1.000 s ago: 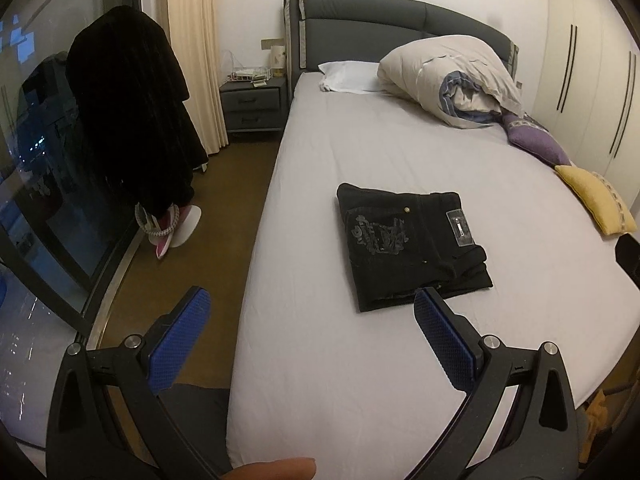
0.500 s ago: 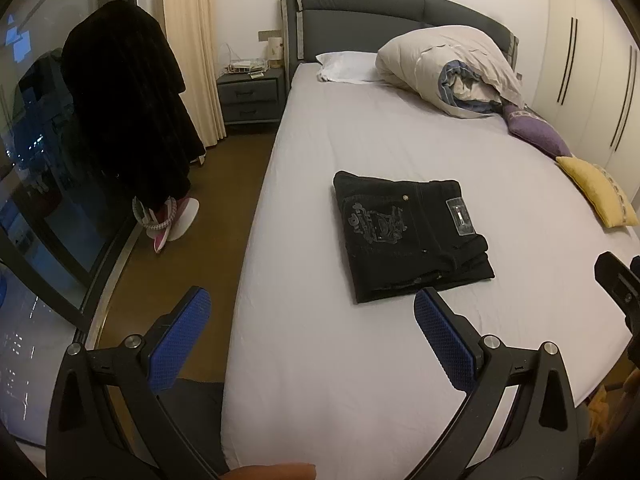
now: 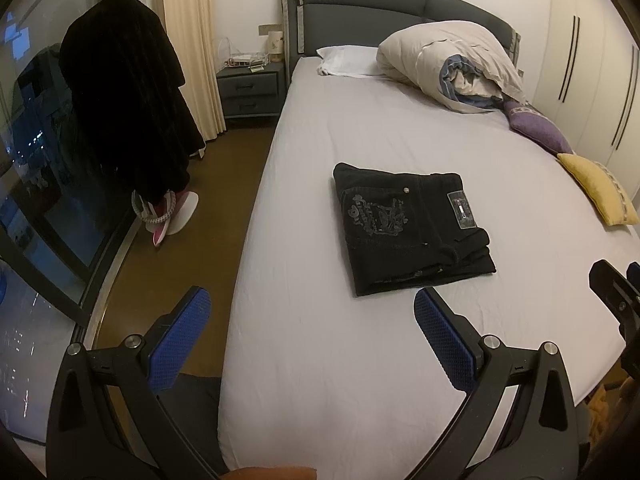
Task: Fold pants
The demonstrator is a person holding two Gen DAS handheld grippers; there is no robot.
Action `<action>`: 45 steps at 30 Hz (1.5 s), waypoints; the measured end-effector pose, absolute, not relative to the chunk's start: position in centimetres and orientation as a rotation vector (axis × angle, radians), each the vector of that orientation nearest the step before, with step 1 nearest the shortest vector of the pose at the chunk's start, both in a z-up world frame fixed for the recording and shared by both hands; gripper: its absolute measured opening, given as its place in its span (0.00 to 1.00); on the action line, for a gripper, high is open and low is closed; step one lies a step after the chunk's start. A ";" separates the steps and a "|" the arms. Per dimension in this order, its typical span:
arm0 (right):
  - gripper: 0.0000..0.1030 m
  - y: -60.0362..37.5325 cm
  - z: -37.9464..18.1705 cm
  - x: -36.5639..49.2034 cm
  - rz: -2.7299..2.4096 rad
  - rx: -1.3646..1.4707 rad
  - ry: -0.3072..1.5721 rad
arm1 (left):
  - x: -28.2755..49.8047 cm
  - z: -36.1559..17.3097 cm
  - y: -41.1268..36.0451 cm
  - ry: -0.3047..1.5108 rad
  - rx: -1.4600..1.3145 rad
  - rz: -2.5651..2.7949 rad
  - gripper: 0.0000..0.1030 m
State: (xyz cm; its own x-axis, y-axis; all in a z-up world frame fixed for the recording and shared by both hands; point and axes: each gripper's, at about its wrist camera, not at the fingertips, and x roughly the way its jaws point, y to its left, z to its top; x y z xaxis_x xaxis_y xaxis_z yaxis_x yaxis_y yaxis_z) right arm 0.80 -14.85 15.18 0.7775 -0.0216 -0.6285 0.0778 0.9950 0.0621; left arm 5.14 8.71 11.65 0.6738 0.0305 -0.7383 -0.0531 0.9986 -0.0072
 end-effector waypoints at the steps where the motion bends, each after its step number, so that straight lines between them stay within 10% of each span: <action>1: 1.00 -14.9 15.2 0.8 -0.053 0.086 0.678 | 5.1 11.6 8.7 0.830 -0.029 0.047 1.00; 45: 1.00 -14.9 13.6 0.6 -0.039 0.080 0.709 | 4.9 10.3 7.6 0.839 -0.034 0.032 1.00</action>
